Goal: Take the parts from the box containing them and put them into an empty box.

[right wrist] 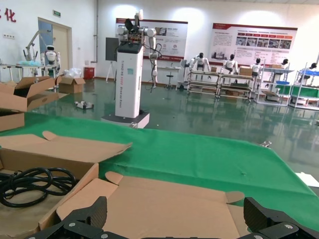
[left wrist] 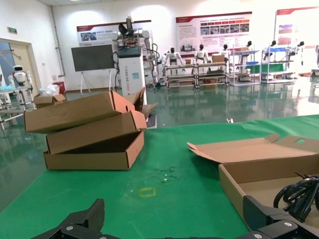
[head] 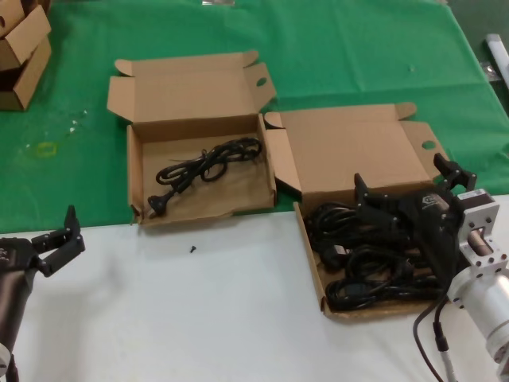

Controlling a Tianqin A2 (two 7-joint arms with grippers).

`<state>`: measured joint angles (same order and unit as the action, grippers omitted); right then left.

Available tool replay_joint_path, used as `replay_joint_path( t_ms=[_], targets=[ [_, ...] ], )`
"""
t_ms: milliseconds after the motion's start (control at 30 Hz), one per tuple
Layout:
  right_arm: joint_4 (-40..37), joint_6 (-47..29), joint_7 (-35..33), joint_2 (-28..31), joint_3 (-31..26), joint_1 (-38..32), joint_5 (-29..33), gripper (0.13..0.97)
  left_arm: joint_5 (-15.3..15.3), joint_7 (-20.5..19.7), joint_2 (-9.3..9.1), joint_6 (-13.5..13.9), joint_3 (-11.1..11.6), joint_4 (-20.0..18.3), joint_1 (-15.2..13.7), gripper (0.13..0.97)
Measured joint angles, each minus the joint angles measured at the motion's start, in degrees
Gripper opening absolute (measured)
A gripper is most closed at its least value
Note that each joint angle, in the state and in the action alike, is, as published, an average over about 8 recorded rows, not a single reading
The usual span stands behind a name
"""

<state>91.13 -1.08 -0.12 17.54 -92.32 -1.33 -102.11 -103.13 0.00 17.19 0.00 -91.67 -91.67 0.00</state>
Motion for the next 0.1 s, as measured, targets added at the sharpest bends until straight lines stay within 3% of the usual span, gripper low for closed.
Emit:
replay_joint_path(
  t_ms=[100],
  targets=[
    [0.0,0.0,0.0,0.0,0.0,0.0,0.0,0.966,0.0,0.0,0.0,0.0,0.0,0.0,0.0,0.966]
  ],
)
